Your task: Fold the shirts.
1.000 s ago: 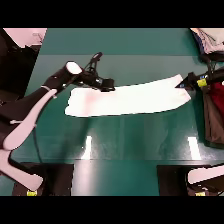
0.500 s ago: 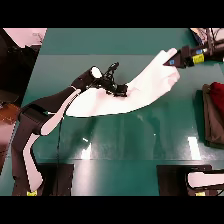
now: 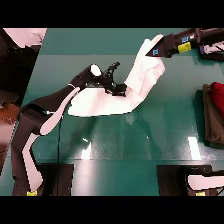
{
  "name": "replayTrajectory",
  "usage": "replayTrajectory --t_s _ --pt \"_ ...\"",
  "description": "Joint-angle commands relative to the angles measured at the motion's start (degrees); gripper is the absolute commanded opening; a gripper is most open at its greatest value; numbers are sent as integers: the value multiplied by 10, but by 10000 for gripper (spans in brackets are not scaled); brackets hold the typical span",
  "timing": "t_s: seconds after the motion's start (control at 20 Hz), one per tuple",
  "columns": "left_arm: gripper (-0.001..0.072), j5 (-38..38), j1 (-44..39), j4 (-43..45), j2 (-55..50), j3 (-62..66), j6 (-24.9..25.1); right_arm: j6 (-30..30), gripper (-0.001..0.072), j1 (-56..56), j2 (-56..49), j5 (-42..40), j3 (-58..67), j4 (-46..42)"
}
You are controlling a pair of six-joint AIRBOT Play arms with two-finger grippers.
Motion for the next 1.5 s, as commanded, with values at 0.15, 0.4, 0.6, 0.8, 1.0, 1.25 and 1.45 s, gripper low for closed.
replayTrajectory --t_s 0.15,0.4,0.6,0.8,1.0,1.25,1.45 --pt "25 -83 56 69 76 9 2 -5 11 45 -12 -42 5 -3" --pt "25 -163 160 179 177 9 2 -32 13 125 -75 -76 5 -2" --pt "25 -193 250 220 265 9 10 -65 15 235 -150 -213 5 1" --pt "25 -203 297 220 315 9 10 -91 361 343 -246 -390 31 16" --pt "26 -220 298 216 322 9 10 -91 536 354 -254 -377 57 3" --pt "26 -236 296 204 322 9 10 -73 534 220 -134 -179 -88 -80" --pt "25 -235 296 200 322 9 11 -23 530 90 -69 -143 -236 -89"
